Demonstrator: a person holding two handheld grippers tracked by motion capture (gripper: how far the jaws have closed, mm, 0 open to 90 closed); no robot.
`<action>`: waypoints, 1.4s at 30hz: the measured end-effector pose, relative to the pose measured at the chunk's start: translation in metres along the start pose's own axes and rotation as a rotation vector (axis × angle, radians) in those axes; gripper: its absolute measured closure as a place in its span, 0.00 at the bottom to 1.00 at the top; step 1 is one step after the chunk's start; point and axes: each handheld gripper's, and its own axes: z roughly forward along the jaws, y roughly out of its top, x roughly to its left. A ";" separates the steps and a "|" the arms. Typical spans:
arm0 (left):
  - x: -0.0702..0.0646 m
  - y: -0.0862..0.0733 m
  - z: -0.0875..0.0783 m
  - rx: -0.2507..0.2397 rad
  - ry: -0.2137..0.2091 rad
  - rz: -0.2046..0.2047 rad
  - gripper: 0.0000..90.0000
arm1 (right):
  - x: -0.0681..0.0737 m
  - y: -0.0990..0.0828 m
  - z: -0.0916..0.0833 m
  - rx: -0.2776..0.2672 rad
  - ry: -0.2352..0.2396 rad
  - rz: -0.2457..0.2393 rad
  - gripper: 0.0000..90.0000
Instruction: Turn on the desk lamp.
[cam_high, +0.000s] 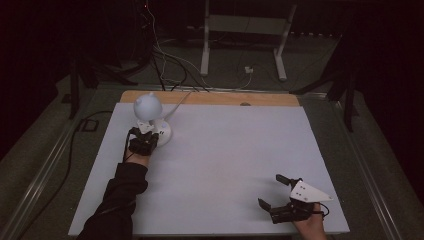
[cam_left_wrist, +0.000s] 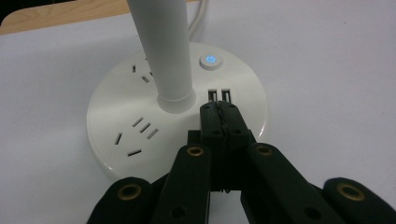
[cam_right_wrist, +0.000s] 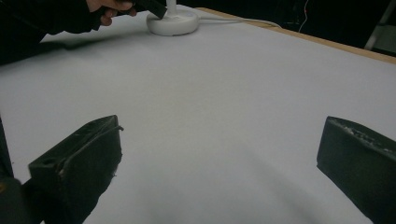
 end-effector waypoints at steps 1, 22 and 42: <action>0.000 0.000 0.000 0.001 0.003 0.002 1.00 | 0.000 0.000 0.000 0.001 0.000 -0.002 0.00; 0.004 -0.004 -0.001 -0.017 -0.002 -0.010 1.00 | 0.001 0.000 0.001 0.005 0.004 0.000 0.00; -0.004 0.013 -0.033 -0.080 -0.025 -0.102 0.43 | 0.000 0.000 0.000 0.001 -0.001 0.002 0.00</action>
